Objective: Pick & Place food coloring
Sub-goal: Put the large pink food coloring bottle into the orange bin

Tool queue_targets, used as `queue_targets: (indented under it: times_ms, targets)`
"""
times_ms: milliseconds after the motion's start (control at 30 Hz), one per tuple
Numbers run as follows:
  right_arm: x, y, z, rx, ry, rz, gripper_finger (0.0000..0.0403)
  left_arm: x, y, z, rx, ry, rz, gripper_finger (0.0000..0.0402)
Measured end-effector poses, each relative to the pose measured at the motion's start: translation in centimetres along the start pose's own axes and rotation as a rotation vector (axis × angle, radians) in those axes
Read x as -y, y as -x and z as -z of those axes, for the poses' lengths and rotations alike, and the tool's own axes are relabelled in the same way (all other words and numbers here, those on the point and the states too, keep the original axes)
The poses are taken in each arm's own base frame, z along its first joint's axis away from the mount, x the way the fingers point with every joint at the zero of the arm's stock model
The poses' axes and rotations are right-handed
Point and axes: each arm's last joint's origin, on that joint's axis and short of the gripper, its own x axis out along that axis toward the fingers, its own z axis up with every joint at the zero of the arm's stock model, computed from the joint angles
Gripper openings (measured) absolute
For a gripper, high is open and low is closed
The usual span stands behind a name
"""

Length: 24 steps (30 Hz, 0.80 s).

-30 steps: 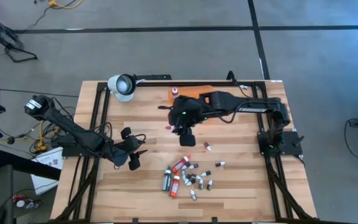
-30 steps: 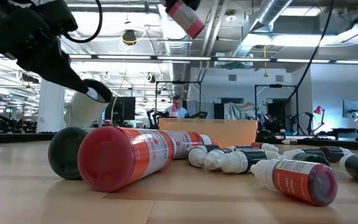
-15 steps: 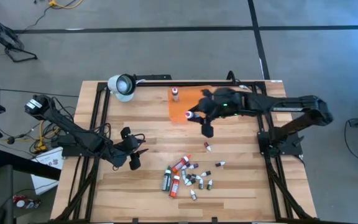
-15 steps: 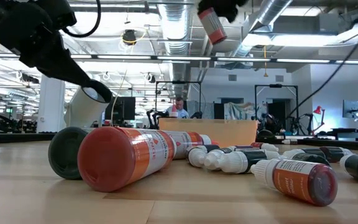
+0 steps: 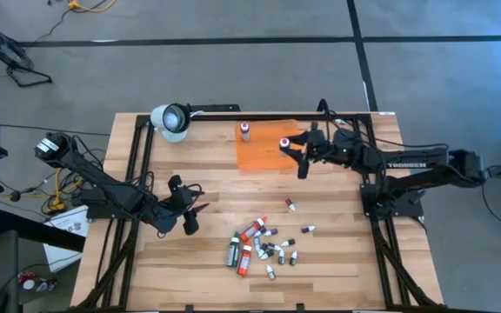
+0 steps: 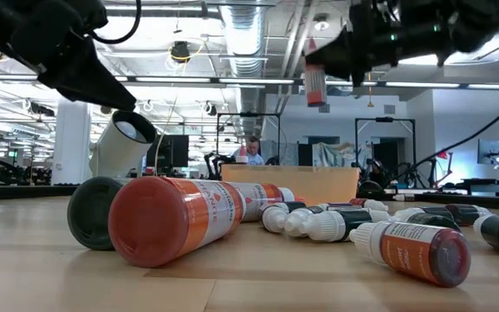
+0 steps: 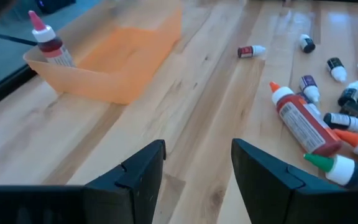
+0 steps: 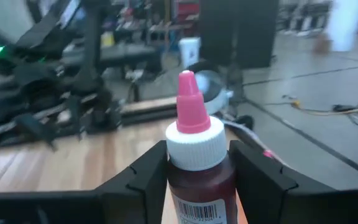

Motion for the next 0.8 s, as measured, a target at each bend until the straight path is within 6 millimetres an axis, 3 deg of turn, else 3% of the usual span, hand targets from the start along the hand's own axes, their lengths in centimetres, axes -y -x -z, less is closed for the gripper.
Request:
queue_targets:
  times_ms: [200,533,800]
  targets:
    - [1.5,-0.5,1.6,0.067,-0.09,0.059,0.016,0.0,0.0,-0.3,0.043,-0.001,-0.039,0.0185]
    - [2.0,-5.4,5.4,0.154,-0.143,0.084,0.0157,0.2,0.0,-1.0,0.101,-0.008,-0.041,0.0185]
    - [3.0,-8.6,7.8,0.115,-0.125,0.227,0.0155,0.2,0.0,-1.0,0.102,-0.017,-0.041,0.0185]
